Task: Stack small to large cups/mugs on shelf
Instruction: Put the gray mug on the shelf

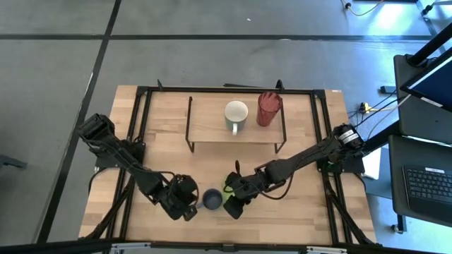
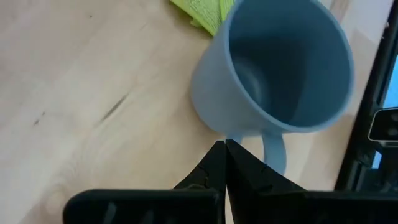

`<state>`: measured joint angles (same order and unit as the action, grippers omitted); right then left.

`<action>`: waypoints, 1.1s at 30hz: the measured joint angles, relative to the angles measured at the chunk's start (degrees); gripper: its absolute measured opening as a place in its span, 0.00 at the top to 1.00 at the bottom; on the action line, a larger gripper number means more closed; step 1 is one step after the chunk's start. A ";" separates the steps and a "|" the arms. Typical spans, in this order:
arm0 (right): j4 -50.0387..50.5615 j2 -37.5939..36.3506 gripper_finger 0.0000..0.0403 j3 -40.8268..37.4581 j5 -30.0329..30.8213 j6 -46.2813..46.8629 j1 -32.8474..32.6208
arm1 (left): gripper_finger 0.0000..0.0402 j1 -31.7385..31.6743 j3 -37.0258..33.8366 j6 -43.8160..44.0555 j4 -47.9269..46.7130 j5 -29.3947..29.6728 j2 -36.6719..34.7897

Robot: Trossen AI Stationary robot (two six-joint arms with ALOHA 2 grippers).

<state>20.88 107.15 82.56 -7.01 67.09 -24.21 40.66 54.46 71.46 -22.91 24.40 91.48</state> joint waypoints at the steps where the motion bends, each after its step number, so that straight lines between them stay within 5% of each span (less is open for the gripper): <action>1: 0.02 0.00 0.78 0.00 0.34 0.03 0.00 | 1.00 -0.06 0.00 -0.04 0.09 -0.20 0.00; 18: 0.36 0.00 0.78 0.00 2.00 -0.71 0.90 | 1.00 1.01 -0.02 0.05 14.30 -5.81 3.86; 33: 1.64 -0.02 0.78 0.00 1.93 -1.66 1.22 | 1.00 0.03 2.27 -2.59 14.76 -2.51 4.52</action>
<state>22.52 107.13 82.56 -5.08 65.43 -22.98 40.68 56.72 68.87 -8.15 21.89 96.01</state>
